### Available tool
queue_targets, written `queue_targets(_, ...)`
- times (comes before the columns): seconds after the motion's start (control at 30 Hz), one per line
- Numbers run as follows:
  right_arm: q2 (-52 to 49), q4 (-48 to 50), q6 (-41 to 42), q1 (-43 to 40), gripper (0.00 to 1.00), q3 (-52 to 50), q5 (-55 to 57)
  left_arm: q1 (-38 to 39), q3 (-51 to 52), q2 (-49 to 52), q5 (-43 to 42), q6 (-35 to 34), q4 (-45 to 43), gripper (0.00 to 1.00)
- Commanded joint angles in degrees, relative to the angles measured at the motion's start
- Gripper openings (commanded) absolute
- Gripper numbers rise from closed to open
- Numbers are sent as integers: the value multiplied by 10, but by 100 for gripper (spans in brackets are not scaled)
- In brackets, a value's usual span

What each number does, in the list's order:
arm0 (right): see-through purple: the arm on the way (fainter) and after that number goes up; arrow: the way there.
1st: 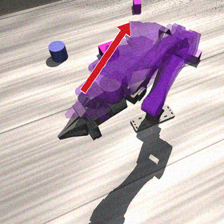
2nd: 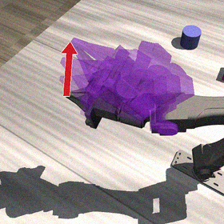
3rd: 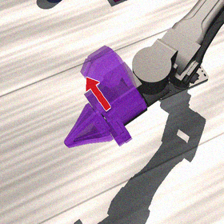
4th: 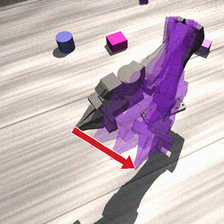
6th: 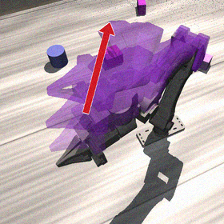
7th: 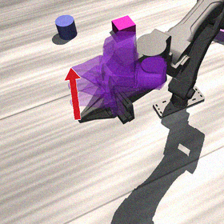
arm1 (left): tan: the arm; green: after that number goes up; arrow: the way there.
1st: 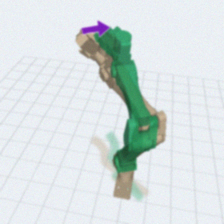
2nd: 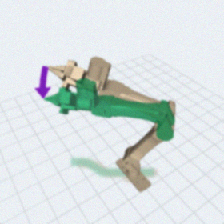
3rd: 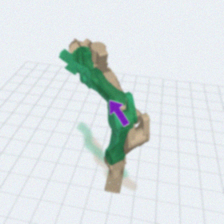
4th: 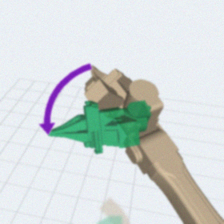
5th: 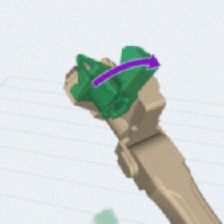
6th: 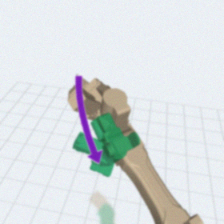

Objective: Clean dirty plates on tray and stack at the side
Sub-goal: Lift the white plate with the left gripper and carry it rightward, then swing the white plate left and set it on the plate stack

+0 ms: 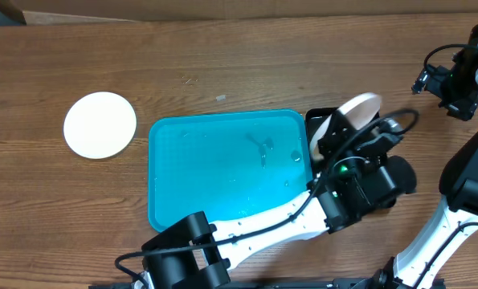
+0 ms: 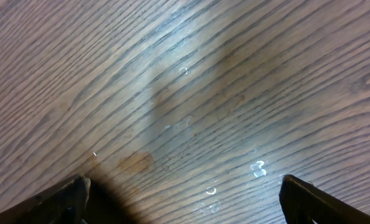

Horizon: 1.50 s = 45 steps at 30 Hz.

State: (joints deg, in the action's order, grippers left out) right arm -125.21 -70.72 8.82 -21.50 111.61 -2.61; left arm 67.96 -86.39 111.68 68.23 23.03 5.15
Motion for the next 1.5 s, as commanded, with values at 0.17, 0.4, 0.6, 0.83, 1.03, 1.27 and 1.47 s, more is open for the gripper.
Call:
queue_targets(0.17,7,2,1,0,100,9,-1,-74,-8,-39,-184,-314,116,4)
queue_targets(0.4,7,2,1,0,100,9,0,-232,-8,-146,-563,-452,181,4)
queue_targets(0.6,7,2,1,0,100,9,0,-442,-8,-154,-752,-514,269,4)
queue_targets(0.83,7,2,1,0,100,9,-1,-684,-7,-120,-749,-526,410,4)
queue_targets(1.03,7,2,1,0,100,9,0,-867,-6,-80,-720,-526,445,4)
queue_targets(1.27,7,2,1,0,100,9,0,-1009,-5,-41,-680,-512,457,4)
queue_targets(1.47,7,2,1,0,100,9,0,-1040,-4,-32,-678,-472,447,4)
